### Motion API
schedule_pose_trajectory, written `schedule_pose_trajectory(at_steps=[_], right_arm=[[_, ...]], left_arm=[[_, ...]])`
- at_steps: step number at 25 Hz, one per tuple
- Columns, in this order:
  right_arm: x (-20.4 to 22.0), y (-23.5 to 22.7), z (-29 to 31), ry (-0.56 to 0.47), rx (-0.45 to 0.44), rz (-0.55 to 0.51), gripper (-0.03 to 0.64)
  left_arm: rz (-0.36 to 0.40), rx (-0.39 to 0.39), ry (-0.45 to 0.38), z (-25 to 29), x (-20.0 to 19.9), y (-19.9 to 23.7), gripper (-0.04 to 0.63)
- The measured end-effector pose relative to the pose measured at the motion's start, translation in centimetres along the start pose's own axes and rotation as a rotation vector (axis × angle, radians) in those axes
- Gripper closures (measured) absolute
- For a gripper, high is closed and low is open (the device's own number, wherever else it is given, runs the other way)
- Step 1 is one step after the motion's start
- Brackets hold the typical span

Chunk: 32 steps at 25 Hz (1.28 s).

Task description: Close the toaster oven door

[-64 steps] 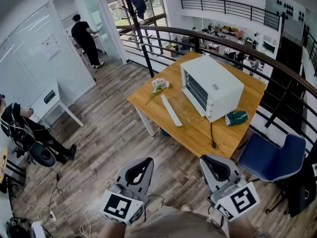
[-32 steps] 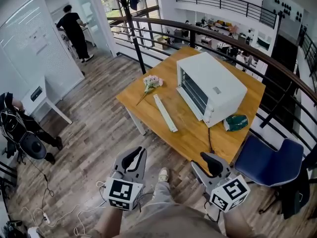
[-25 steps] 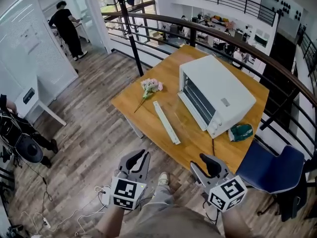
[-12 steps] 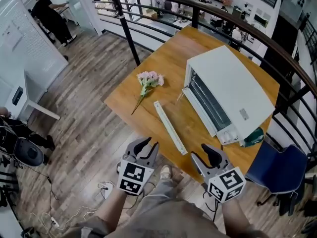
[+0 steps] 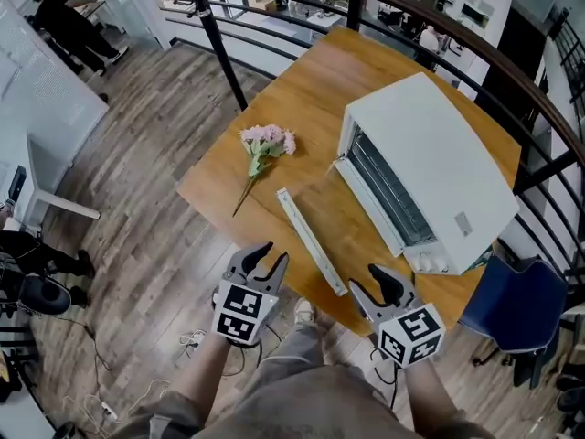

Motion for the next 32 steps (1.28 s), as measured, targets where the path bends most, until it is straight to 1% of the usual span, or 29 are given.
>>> schedule_pose_trajectory(at_steps=[5,8,11,15,18,20,26,29,32], right_arm=[[2.2,-1.5,1.7,0.066,0.013,0.056,0.41],[3.4,-2.0,2.5,0.093,0.018,0.087,0.407],[4.4,-2.5,2.8,0.108,0.025,0.118,0.405],[6.3,-3.3,2.8,0.136,0.048,0.163,0.405],[8.1,-3.6,2.8,0.16,0.059,0.199,0.405],[9.4,-3.7,2.8,0.176,0.061,0.22,0.4],[13.2,-3.8,3.2,0.231,0.02,0.264,0.39],[15.3,-3.8,3.6,0.29,-0.01,0.263,0.39],[16.4,-4.1,4.2,0.31,-0.03,0.257,0.387]], left_arm=[[0.013,0.038,0.031,3.7,1.5,2.0,0.453],[0.009,0.067,0.051,6.0,2.6,3.0,0.45],[0.006,0.102,0.05,8.0,3.1,3.7,0.448],[0.044,0.159,0.065,10.2,3.4,3.4,0.43],[0.077,0.175,0.071,11.3,3.7,3.1,0.43],[0.084,0.181,0.078,11.7,3.9,2.7,0.43],[0.052,0.195,0.119,12.1,5.6,1.4,0.43],[0.019,0.195,0.141,12.2,6.5,0.7,0.43],[0.014,0.187,0.156,12.3,7.3,-0.1,0.43]])
Point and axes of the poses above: the fingertips, and each gripper's own axes: z forward along the fingers, y to its left, x out of its underside, the point moved 3 cm from there along -z, backward along the fingers, and after that the axes turned 13 degrees about -x, right-handed, at the moved point
